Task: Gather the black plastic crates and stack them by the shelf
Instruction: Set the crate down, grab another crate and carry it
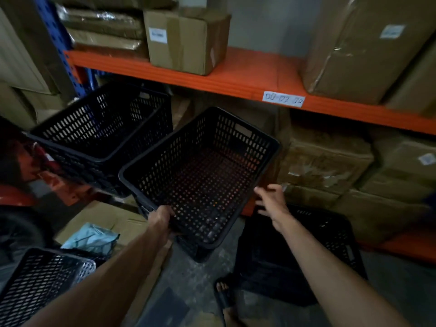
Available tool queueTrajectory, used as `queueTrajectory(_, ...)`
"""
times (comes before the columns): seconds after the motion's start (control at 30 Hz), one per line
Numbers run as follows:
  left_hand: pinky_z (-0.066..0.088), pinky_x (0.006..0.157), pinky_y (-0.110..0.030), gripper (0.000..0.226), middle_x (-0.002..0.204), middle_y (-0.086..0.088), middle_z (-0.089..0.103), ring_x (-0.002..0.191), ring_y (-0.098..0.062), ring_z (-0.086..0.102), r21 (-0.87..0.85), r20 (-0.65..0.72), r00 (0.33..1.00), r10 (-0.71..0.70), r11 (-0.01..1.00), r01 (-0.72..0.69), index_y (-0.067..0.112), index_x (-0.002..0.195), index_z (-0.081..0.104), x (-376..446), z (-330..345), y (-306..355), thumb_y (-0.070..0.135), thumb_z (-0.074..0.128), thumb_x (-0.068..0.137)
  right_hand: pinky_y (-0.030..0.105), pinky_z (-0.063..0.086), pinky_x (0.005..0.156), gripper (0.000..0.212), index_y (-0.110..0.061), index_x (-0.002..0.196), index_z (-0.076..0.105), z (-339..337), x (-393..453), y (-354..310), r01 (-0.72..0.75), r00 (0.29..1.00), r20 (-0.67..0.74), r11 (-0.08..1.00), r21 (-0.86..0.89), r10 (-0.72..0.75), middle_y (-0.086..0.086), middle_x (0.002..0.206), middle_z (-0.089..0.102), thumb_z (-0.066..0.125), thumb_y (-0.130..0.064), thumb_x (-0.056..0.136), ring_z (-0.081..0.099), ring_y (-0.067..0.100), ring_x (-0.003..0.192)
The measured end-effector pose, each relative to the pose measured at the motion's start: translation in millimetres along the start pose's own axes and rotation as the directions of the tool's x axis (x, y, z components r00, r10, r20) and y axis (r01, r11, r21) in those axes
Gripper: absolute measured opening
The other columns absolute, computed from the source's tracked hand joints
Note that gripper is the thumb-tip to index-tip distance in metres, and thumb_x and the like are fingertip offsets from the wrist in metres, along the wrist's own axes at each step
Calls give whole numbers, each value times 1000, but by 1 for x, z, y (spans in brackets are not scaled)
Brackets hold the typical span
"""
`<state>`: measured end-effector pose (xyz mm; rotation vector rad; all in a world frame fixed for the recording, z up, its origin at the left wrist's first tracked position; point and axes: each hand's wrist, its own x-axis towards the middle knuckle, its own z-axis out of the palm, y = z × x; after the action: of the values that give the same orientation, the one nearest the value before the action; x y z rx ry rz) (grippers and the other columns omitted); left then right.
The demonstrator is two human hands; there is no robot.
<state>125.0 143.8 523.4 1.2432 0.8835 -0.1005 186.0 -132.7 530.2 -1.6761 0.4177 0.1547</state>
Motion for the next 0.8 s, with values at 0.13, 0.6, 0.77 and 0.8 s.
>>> queueTrajectory(0.13,44,53,-32,8,72,-19,53,62,-32,50,181,19,997,79,980,-82,6,69,51,-33,-14,17,3,46,74,53,50,94,71,-41,134,19,-75,-15,-35,3,994,-111,995,100,8,1,130,46,68,-28,84,54,29,117)
queueTrajectory(0.6,37,51,-25,19,68,-17,53,59,-26,49,676,277,957,84,691,-256,5,65,53,-57,114,29,-1,45,82,41,46,95,53,-6,142,40,-293,4,44,-363,863,-476,861,-356,167,20,139,49,53,-24,94,51,39,121)
queueTrajectory(0.77,40,49,-28,27,80,-14,56,66,-25,54,762,284,959,10,604,-232,-6,111,54,-23,206,5,9,47,89,48,41,104,56,-12,145,34,-368,35,62,-395,859,-482,823,-408,173,18,144,45,47,-34,95,46,41,128)
queueTrajectory(0.8,43,51,-30,26,86,-15,59,72,-27,57,756,280,960,8,614,-225,-3,111,54,-22,221,-1,12,49,91,47,40,104,56,-11,145,35,-379,42,65,-399,858,-483,819,-411,175,19,144,45,47,-33,95,45,41,128)
